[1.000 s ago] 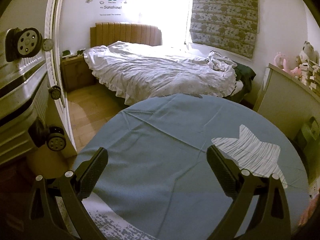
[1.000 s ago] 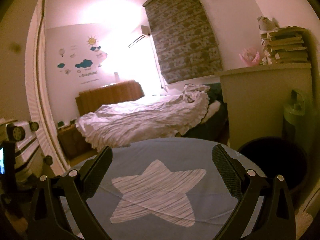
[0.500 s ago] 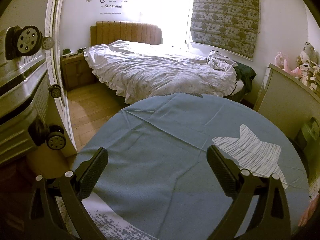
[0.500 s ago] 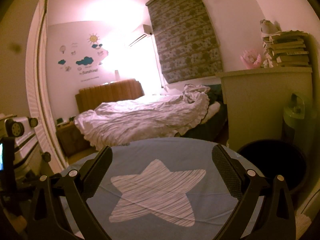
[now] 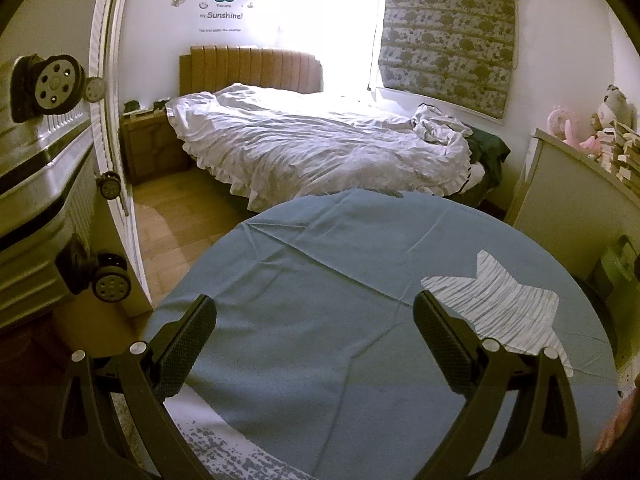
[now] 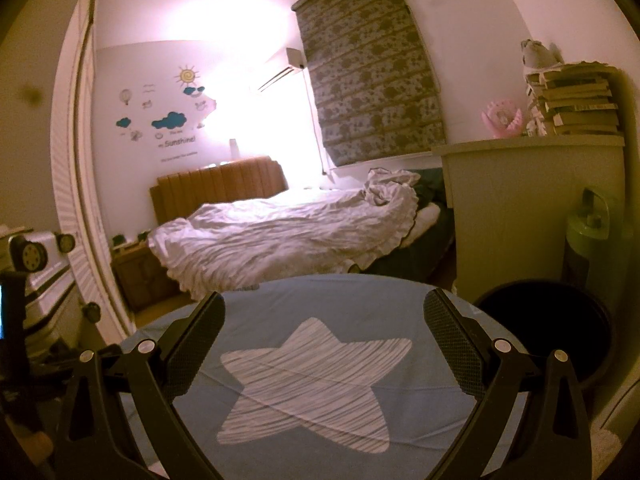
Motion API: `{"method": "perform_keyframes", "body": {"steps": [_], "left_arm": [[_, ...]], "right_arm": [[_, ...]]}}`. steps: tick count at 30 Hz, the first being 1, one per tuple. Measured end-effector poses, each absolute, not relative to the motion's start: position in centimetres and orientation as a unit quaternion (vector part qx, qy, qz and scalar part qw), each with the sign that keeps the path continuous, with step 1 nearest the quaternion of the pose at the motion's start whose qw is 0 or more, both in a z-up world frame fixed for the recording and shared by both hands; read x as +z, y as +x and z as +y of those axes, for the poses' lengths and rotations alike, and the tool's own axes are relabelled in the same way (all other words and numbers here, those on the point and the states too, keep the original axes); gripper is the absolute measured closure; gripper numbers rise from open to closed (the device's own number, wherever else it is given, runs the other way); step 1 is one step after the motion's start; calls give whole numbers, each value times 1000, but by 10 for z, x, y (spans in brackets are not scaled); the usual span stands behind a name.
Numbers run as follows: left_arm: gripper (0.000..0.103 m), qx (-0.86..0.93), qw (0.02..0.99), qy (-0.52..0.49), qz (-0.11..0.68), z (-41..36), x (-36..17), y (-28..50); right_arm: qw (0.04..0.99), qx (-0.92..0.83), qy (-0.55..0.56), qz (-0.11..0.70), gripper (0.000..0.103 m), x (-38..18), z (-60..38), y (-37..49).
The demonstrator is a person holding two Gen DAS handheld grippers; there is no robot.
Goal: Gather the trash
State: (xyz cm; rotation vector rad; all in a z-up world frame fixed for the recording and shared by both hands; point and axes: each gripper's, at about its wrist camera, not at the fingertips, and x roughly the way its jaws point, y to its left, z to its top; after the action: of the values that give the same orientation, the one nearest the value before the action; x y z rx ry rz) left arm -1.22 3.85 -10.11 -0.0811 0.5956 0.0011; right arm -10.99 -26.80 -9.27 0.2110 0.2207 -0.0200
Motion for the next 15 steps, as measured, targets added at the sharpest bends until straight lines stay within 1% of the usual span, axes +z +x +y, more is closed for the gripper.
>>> {"method": "perform_keyframes", "body": {"steps": [8, 15], "left_arm": [[5, 8, 956, -41, 292, 40, -98, -12], [5, 9, 966, -25, 257, 38, -90, -14]], "right_arm": [[988, -10, 104, 111, 5, -93, -269, -110], [988, -10, 104, 111, 5, -93, -270, -109]]}}
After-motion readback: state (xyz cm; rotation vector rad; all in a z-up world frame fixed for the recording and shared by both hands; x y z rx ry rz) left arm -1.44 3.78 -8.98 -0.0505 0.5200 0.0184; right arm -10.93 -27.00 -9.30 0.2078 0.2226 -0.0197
